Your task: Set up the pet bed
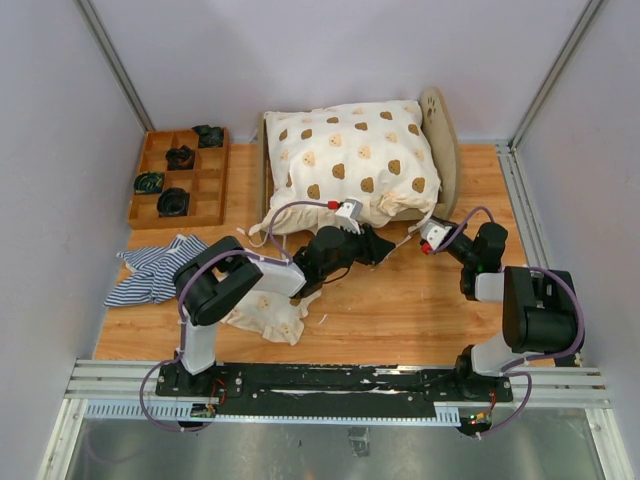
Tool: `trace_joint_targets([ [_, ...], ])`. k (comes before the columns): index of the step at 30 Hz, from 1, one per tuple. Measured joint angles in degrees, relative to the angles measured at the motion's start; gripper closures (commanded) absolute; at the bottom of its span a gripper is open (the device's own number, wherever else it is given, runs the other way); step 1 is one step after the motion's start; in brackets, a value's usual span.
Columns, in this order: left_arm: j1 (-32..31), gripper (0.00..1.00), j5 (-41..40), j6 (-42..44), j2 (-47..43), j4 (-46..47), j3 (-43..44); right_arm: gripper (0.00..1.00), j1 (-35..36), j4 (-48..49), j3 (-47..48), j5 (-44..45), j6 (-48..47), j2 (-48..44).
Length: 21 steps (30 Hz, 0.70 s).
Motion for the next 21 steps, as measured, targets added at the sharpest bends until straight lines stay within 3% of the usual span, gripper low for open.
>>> trace_joint_targets([
  [7, -0.6, 0.58, -0.1, 4.6, -0.3, 0.0, 0.7, 1.00, 0.0, 0.4, 0.0, -2.5, 0.2, 0.1],
  [14, -0.5, 0.56, 8.6, 16.0, 8.7, 4.0, 12.7, 1.00, 0.0, 0.4, 0.0, -3.0, 1.5, 0.0],
  [21, -0.4, 0.50, 14.4, 26.4, 16.5, 5.4, 18.1, 1.00, -0.1, 0.5, 0.0, -3.1, 2.5, 0.0],
])
